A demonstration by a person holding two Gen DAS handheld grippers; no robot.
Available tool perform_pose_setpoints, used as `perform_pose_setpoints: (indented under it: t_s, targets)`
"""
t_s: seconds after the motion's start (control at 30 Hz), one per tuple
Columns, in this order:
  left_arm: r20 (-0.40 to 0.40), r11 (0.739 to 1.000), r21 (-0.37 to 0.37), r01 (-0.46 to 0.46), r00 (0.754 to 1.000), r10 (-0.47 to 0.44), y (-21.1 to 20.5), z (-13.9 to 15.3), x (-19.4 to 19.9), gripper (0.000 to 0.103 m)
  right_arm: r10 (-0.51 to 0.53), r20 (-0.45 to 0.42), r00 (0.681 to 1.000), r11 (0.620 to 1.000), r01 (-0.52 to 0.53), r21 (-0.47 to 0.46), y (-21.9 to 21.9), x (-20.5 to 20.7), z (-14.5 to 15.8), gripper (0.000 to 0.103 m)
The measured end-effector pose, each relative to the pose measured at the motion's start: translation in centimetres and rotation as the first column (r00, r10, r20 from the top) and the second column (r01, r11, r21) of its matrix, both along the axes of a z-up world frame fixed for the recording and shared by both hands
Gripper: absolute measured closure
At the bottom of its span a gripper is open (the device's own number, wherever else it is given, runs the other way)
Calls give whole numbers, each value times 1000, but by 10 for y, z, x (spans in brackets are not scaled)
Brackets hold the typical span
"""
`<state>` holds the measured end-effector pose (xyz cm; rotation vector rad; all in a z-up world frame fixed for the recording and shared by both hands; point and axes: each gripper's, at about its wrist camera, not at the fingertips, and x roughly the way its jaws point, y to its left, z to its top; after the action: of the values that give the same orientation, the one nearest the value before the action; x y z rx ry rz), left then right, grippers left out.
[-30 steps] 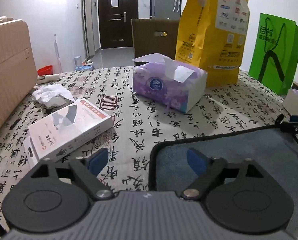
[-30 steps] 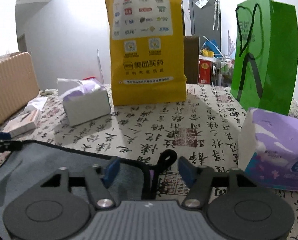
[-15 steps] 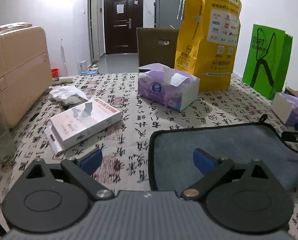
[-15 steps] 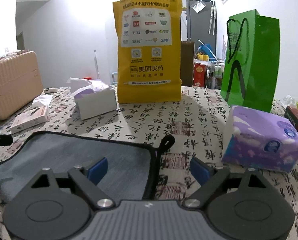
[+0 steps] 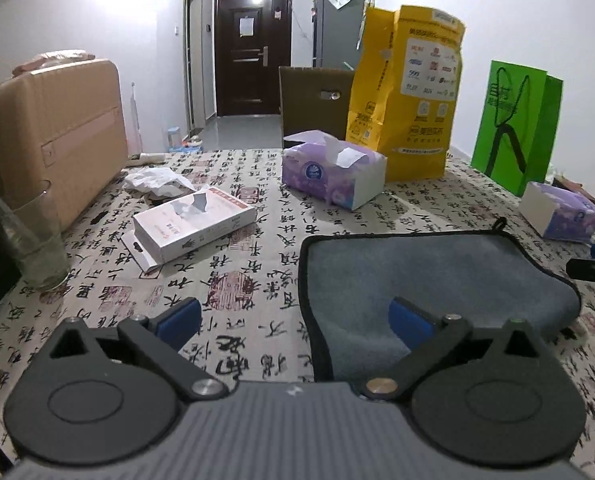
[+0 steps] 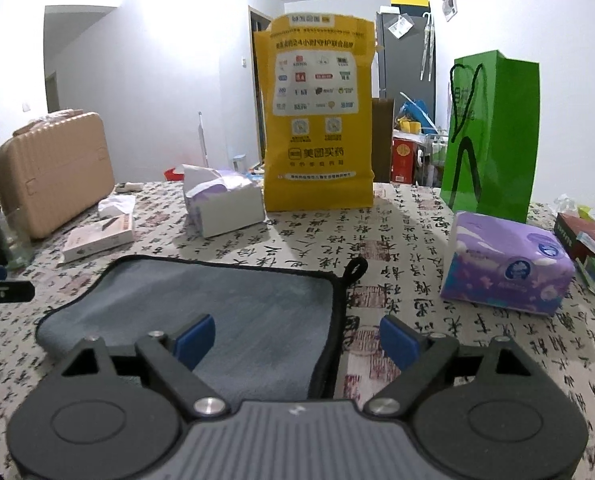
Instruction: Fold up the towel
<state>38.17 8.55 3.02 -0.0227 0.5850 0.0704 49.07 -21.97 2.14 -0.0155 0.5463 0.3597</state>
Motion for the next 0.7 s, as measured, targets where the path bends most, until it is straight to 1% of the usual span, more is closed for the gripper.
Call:
perform_pose_setpoints:
  t_s: [0.1, 0.17, 0.23, 0.37, 0.47, 0.63, 0.7]
  targets:
    - [13, 1000, 7, -7, 1000, 7, -7, 4, -21, 0, 6, 3, 1000, 1000, -6, -3, -1, -18, 2, 14]
    - [32, 1000, -5, 2, 999, -2, -11, 5, -36, 0, 15, 3, 1000, 1000, -15, -3, -1, -32, 1, 14]
    - [25, 1000, -11, -1, 1000, 2, -16, 3, -48, 0, 16, 2, 1000, 1000, -16, -10, 0, -45, 0, 14]
    - [23, 999, 36, 29, 999, -30, -28, -1, -72, 0, 15, 23, 1000, 1000, -16, 9, -2, -77, 1, 14]
    - [60, 997, 59, 45, 997, -48, -34, 0, -94, 0, 7, 35, 999, 1000, -8, 10, -2, -103, 3, 14]
    - [71, 998, 50, 37, 997, -41, -37, -2, -119, 0, 31, 77, 997, 999, -31, 9, 0, -142, 5, 13]
    - [87, 999, 23, 30, 996, -32, -36, 0, -126, 0, 34, 77, 996, 999, -35, 6, 1, -151, 6, 13]
